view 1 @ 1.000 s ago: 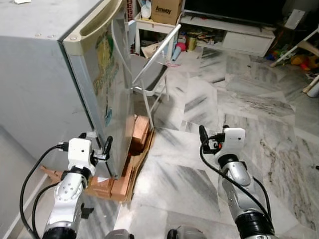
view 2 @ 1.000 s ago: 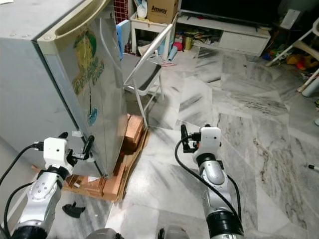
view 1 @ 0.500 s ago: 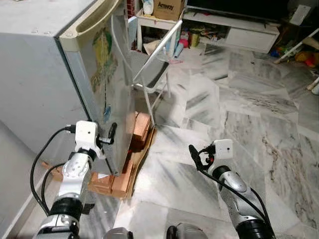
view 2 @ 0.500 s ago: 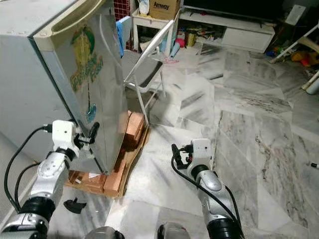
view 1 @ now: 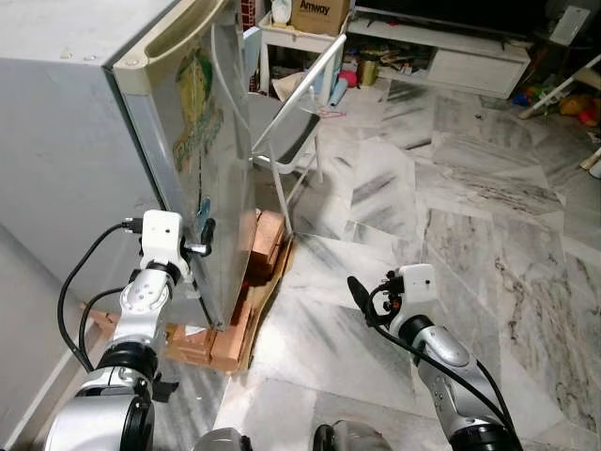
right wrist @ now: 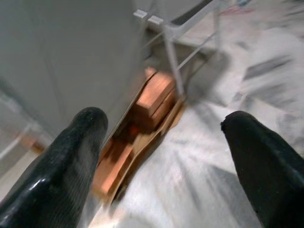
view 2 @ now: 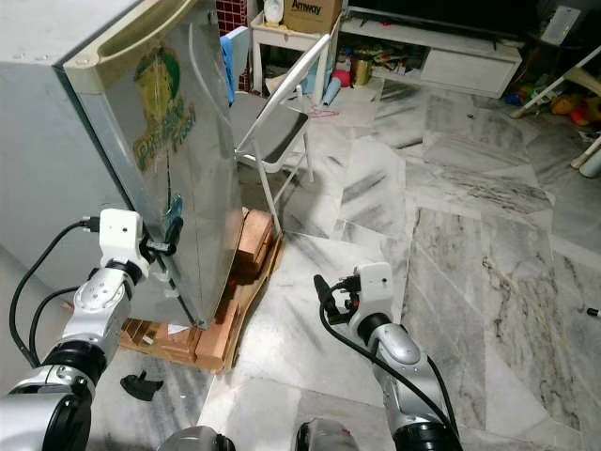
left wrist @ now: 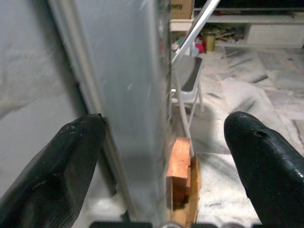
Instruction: Restocking fridge
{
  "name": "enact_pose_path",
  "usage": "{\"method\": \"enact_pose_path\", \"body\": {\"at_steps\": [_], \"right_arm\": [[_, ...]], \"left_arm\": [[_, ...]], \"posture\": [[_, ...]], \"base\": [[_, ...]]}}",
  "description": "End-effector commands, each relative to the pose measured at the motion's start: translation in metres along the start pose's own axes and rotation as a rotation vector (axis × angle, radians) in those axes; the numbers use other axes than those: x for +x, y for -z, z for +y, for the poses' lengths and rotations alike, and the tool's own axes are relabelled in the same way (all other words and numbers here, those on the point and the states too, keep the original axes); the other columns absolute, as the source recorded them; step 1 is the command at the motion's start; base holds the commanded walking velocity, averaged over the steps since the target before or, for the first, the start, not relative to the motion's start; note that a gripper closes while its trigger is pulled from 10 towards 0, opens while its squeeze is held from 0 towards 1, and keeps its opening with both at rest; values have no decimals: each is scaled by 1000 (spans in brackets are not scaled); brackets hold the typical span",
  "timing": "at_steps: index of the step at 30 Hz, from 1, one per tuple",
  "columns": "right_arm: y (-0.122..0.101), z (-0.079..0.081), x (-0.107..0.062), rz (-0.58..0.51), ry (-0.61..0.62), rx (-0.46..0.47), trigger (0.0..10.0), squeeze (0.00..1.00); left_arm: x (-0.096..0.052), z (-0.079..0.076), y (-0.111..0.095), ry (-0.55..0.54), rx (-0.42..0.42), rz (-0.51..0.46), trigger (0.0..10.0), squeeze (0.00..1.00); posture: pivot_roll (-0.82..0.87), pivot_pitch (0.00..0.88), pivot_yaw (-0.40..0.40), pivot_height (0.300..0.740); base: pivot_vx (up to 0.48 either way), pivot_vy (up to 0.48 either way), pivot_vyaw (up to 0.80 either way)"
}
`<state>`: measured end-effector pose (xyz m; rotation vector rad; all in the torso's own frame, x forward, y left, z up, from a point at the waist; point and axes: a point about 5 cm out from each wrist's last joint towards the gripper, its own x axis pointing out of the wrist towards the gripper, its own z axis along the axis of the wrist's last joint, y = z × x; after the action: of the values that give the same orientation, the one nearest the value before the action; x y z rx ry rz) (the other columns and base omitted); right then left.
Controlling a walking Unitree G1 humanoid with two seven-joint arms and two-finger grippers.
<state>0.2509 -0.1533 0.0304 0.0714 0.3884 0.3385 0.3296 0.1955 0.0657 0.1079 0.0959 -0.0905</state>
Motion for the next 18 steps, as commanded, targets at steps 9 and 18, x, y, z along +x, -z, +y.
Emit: {"method": "enact_pose_path", "body": {"at_steps": [9,18], "right_arm": [[38,-8,-12,269,-41,-41,10000,0],[38,-5,-9,289,-57,-45,10000,0]], "left_arm": [[31,-61,-39,232,38,-61,10000,0],[1,-211,-125,874,-62,-421,10000,0]], "posture": [[-68,25,-42,740],[-60,16,-31,740]], "base": [[0,0,0],[0,0,0]]}}
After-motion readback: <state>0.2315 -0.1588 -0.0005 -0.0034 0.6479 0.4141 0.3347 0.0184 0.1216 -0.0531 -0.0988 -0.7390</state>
